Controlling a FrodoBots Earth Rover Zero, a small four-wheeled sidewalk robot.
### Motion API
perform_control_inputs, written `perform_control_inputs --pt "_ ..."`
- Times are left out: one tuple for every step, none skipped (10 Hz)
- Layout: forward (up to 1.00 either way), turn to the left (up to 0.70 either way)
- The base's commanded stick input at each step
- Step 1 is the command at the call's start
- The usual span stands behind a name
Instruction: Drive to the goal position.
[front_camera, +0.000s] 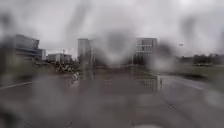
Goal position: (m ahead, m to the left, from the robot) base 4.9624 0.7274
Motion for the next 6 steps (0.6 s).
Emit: perform_control_inputs --pt "0.07 0.0" --pt "0.07 0.0" --pt "0.07 0.0" --pt "0.07 0.0" --pt "0.07 0.0" --pt "0.07 0.0"
